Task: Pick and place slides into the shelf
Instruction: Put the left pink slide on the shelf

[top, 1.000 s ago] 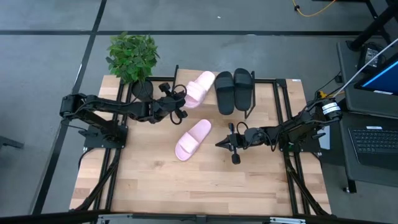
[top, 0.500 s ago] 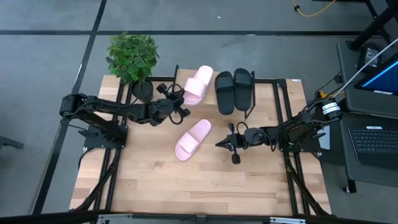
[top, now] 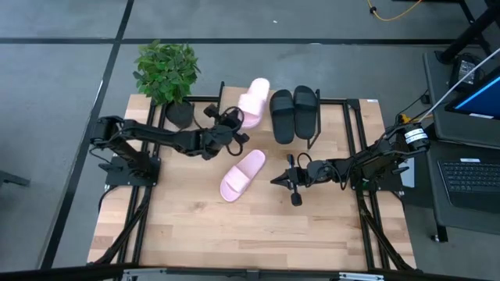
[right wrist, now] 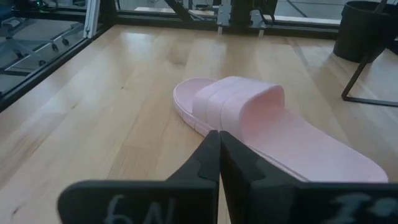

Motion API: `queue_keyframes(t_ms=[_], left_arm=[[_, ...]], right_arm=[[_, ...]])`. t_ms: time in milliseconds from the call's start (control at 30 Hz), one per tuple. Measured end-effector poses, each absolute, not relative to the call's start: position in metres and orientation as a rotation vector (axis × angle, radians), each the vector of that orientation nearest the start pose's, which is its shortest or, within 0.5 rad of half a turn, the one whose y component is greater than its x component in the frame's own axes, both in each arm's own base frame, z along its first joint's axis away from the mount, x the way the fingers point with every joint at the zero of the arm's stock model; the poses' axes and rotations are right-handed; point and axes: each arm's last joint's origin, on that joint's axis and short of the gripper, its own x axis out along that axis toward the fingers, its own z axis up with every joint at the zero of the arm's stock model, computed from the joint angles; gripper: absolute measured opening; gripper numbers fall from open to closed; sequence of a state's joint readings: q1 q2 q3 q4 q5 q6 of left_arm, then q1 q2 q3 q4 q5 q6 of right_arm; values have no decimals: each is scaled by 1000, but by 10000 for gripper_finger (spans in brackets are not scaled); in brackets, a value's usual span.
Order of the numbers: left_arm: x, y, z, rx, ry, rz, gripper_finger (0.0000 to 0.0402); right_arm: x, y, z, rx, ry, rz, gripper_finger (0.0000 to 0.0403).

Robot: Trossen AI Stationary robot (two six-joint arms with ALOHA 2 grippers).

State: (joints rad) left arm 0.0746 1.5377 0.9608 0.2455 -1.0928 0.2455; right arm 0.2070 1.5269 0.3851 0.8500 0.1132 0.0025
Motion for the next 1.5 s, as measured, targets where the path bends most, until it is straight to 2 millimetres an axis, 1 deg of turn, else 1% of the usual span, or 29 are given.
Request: queue_keyframes(t_ms=[133, 200, 300, 433, 667, 800, 1100, 1233, 1500], left_arm=[[332, 51, 263, 390, 483, 1142, 0], [332, 50, 262, 401, 499, 1169, 0], [331, 46, 263, 380, 479, 1209, 0], [332, 41, 263, 357, 459, 1200, 0], [339, 40, 248, 334, 457, 1224, 0], [343, 40, 240, 340, 473, 1220, 0], [344, 40, 240, 305, 454, 1190, 0], [345, 40, 239, 273, 444, 1146, 0], [345, 39, 239, 263, 443, 1123, 0]], right_arm=[[252, 50, 141, -27, 294, 90, 10], [252, 50, 141, -27, 296, 90, 10], [252, 50, 141, -28, 299, 90, 10], [252, 50, 141, -29, 298, 90, 10], [252, 50, 141, -28, 298, 90, 10], [252, 50, 141, -28, 298, 90, 10], [252, 50, 141, -29, 298, 90, 10], [252, 50, 141, -28, 298, 90, 10], [252, 50, 141, -28, 298, 90, 10]])
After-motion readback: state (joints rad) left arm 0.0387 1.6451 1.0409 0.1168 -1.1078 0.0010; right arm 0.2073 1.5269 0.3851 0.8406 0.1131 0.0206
